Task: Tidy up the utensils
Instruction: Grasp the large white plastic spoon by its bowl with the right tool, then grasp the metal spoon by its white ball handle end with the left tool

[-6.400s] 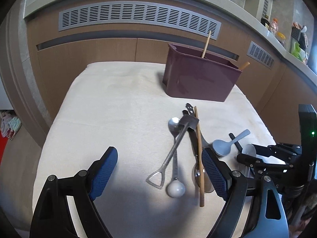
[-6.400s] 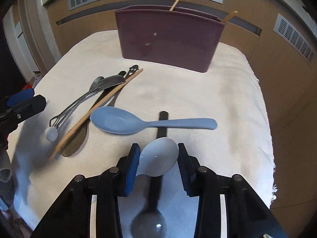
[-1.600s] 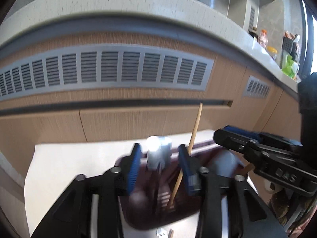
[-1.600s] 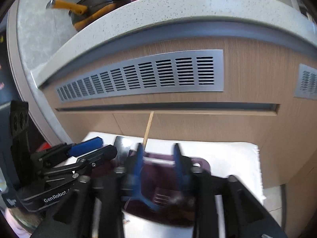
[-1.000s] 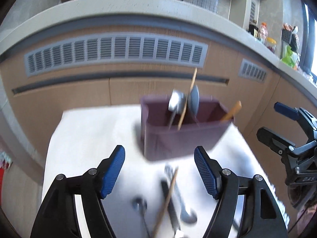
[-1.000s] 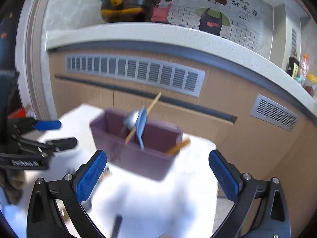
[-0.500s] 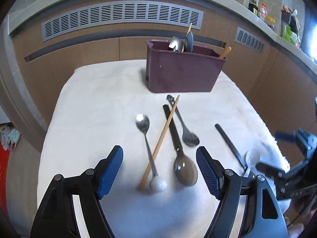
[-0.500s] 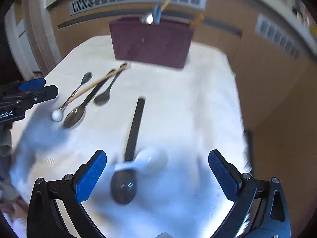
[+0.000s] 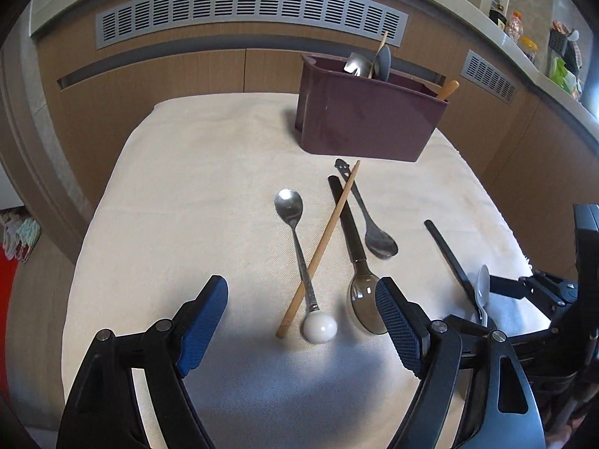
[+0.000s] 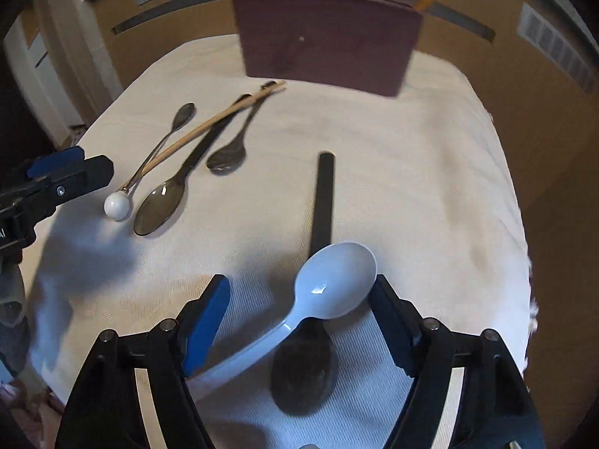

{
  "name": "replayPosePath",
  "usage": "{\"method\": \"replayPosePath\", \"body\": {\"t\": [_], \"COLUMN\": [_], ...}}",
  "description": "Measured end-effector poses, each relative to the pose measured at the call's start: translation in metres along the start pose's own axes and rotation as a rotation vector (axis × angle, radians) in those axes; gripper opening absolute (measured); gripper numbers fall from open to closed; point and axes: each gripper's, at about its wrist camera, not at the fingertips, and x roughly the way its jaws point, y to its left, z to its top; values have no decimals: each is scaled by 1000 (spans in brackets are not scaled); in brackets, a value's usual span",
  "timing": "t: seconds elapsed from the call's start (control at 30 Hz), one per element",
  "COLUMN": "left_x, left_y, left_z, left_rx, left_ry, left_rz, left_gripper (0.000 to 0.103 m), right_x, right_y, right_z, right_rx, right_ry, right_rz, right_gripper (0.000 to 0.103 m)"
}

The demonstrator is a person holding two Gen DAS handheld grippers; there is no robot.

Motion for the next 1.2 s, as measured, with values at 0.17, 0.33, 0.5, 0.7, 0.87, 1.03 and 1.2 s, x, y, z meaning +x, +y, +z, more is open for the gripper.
{"method": "replayPosePath", "body": {"t": [0.17,0.33,0.5,0.7,0.87,1.03,1.2], "left_x": [5,8,11,12,9,-1,0], "left_y": [8,9,6,9,11,-6,-9], "left_z": [0,-1,-2,0,2,-13,-21], "left_rx": [-18,-28,-17,-36,-41,64,83], "left_ry": [16,28,39,38,26,27,67], "left_rz": [3,-13,-22,-33,-69,-65,-43], "left_gripper": [82,82,82,82,80,62,40], "right_x": [1,-1,-8,-19,-27,-21,-17], "right_y": [-4,-22,-28,-41,-55,-64,-68], "right_z": [5,6,11,21,16,6,0], "right_rx": [-59,-17,-40,-44,-19,10,37], "right_ry": [1,10,-37,-89,-136,-127,-124], "right_rz": [31,50,45,-3,-51,-40,-21], "right_gripper": [68,42,35,35,35,35,35]}}
